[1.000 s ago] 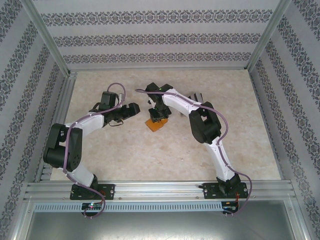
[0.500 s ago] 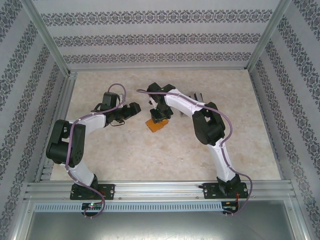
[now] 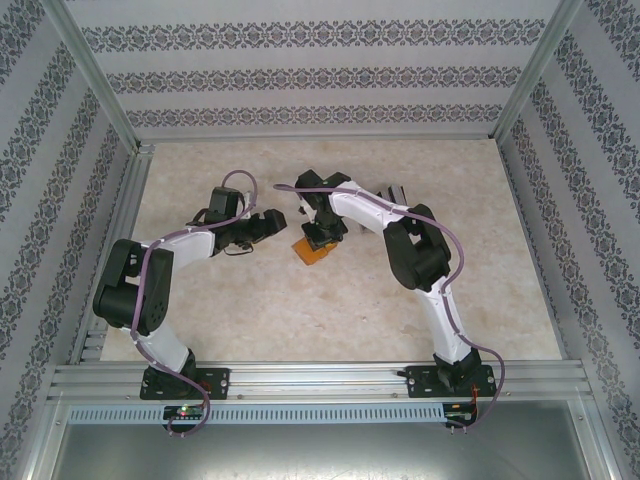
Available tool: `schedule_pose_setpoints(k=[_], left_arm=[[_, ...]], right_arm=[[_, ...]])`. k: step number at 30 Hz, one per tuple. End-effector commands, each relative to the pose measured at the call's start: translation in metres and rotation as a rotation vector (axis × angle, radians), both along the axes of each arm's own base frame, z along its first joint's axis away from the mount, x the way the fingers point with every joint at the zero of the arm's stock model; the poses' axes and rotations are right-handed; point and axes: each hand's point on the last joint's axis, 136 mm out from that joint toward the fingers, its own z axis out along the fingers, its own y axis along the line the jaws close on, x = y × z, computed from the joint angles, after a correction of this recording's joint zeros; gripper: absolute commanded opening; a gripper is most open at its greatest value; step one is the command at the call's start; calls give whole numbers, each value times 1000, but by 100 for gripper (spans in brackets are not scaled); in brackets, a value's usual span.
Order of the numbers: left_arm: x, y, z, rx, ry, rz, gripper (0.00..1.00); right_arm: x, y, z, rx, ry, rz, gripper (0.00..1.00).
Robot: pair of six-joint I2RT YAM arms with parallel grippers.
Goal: Put the credit cards into the card holder
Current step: Pick up the card holder from the center of the table.
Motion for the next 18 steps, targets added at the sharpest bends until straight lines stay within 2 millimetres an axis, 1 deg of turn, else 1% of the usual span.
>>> schedule_pose_setpoints(k=[1, 3, 7, 10, 14, 18], left_arm=[[2, -9, 6, -11, -18, -31, 88], [1, -12, 7, -14, -20, -33, 87], [-3, -21, 9, -9, -24, -64, 86], [-4, -25, 12, -17, -21, -77, 85], [-4, -28, 16, -35, -20, -93, 85], [-2, -35, 20, -66, -19, -118, 84]], right_arm=[[-1, -1, 0, 27, -4, 6, 19], [3, 3, 6, 53, -29, 22, 19], [12, 1, 23, 45, -125, 79, 12], [17, 3, 34, 115, -173, 89, 7], [22, 4, 39, 212, -190, 83, 2], [22, 7, 45, 306, -195, 81, 0]])
